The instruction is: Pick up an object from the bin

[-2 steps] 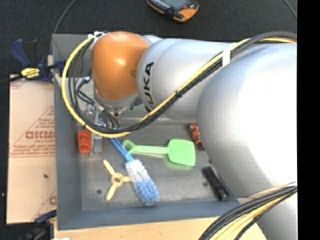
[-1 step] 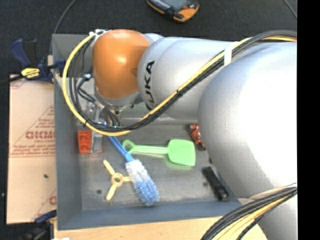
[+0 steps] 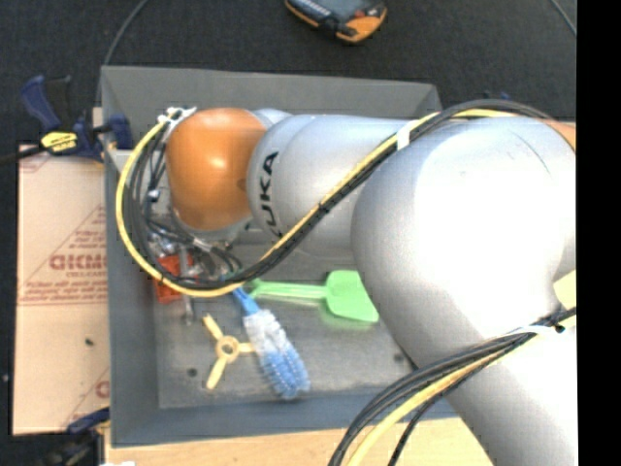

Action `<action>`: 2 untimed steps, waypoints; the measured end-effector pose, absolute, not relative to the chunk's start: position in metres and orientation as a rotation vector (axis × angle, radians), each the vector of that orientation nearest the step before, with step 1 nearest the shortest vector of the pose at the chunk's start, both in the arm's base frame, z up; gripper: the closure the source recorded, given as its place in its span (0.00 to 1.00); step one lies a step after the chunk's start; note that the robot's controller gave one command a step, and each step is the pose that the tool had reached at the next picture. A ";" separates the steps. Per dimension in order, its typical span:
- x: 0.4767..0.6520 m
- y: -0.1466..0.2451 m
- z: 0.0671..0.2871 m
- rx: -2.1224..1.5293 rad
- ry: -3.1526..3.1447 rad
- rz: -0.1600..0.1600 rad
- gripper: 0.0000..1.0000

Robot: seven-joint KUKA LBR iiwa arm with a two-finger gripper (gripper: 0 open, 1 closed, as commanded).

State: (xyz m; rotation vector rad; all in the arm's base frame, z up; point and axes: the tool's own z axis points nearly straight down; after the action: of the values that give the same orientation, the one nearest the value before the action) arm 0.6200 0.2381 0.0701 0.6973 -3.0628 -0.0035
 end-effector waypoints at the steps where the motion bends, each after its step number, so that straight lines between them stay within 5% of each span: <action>1: 0.603 0.238 0.071 0.572 -3.093 -0.005 0.00; 2: 0.622 0.238 0.072 0.691 -3.073 -0.006 0.00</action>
Offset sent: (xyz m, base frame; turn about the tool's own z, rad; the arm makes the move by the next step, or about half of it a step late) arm -0.0004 0.0003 0.0009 0.0035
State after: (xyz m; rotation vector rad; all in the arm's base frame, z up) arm 0.6216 0.2377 0.0724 0.6907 -3.0731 -0.0055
